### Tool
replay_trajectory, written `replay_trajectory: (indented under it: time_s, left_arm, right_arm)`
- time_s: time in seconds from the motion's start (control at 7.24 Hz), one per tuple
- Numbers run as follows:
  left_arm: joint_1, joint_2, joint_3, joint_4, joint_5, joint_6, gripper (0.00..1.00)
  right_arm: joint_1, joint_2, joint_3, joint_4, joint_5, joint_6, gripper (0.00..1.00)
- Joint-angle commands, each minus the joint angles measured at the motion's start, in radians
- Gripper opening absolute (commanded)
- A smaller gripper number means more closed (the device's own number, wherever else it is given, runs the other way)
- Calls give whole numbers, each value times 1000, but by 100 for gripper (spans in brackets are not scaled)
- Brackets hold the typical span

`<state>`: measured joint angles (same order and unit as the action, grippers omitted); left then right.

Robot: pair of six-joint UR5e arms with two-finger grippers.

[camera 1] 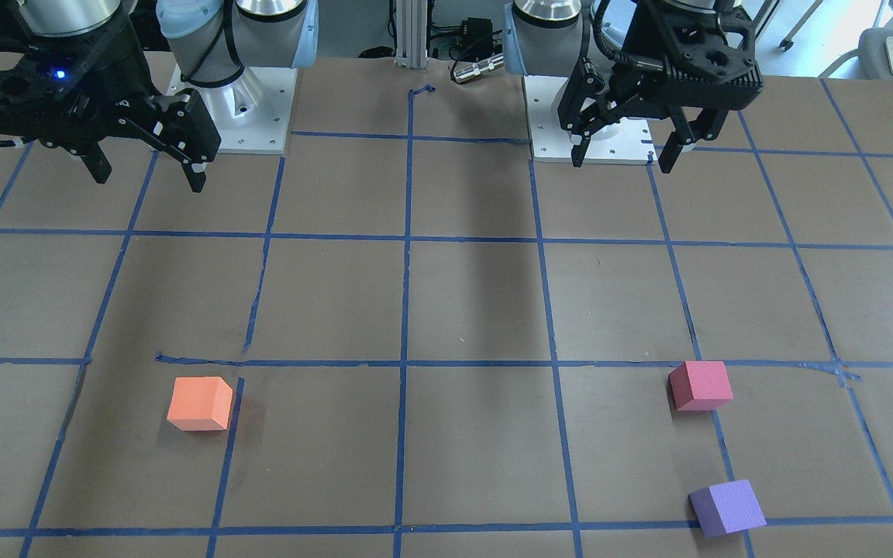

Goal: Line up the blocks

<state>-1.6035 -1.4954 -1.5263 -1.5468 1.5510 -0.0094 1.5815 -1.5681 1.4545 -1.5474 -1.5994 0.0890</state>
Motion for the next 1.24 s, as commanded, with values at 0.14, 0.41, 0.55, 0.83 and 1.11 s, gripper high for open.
replay_trajectory:
  time_s: [0.14,0.41,0.55,0.83,1.11]
  left_arm:
    - [-1,-2,0,5,-3,-4,100]
    - [-1,-2,0,4,-2,-4,100]
    - [-1,-5,0,5,-5,-3,100]
    - [0,3,-23,16,-3,-3,100]
    - [-1,0,-31,48,-2,-15,100]
  right_arm:
    - [0,-1,1,1,-2,0,100]
    - [0,0,1,1,1,0,100]
    - [0,-3,1,4,2,0,100]
    - [0,0,4,3,1,0,100]
    - [0,5,10,3,6,0,100]
